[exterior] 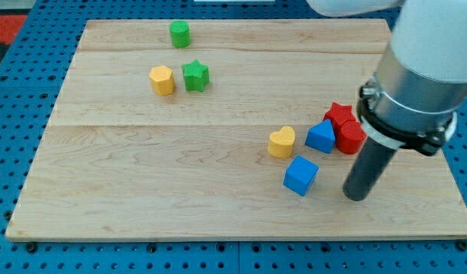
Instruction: Place the blue cube and yellow heart in a horizontal line
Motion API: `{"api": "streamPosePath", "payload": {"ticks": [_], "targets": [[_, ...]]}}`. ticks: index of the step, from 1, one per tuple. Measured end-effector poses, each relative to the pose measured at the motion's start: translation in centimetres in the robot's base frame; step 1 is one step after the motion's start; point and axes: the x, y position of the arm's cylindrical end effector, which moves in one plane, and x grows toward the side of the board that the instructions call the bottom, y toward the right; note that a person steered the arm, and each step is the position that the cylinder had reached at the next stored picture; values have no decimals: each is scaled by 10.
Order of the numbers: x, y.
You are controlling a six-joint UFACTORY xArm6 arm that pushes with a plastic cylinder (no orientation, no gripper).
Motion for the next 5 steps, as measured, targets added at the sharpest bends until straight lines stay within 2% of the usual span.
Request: {"api": "streamPosePath", "payload": {"ticks": [3, 5], "targets": [[-22, -94], [-26, -85]]}}
